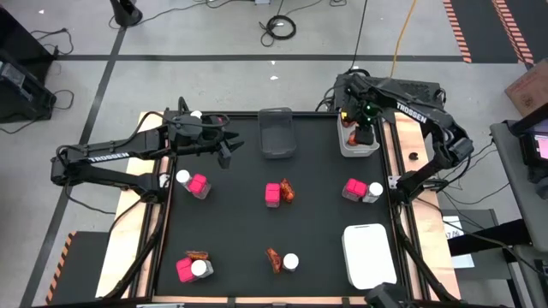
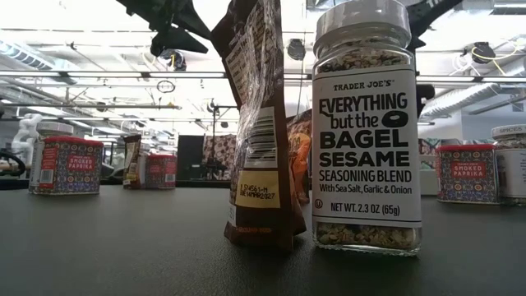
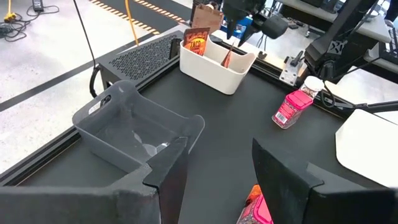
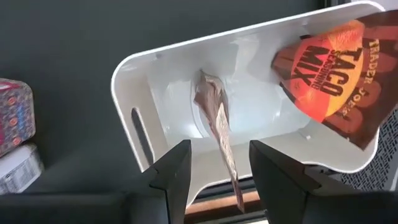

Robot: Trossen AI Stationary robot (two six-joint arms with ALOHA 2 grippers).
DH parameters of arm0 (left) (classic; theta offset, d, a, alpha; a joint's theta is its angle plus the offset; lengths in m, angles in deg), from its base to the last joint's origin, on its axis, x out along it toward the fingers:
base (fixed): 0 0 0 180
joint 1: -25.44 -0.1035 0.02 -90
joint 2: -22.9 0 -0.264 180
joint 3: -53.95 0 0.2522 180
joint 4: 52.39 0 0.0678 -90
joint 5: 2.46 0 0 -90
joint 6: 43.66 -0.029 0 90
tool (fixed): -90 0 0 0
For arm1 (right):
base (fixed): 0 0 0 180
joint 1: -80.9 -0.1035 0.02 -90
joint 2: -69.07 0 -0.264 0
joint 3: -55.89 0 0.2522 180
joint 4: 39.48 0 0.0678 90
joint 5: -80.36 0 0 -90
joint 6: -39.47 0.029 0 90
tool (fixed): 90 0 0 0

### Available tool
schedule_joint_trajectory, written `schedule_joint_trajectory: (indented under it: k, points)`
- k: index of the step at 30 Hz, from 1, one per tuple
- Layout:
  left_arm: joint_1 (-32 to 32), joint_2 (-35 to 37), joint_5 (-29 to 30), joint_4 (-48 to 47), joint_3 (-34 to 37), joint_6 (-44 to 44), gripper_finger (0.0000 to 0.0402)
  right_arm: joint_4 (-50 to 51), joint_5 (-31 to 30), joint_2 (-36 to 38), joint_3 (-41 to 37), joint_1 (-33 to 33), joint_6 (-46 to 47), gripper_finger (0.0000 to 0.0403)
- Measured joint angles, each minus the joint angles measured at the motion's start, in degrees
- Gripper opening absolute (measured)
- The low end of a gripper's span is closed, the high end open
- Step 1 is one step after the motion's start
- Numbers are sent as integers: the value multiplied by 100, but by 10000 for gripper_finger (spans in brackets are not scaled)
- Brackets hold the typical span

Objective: Sort spices by type
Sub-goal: Put the orange seasoning pack into the top white bin

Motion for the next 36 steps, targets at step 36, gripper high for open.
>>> schedule_joint_trajectory:
  k: [36]
  points:
    - [2, 0, -105, -65, 0, -245, 183, -1007, -716, -2, -175, 167, 1668, 0]
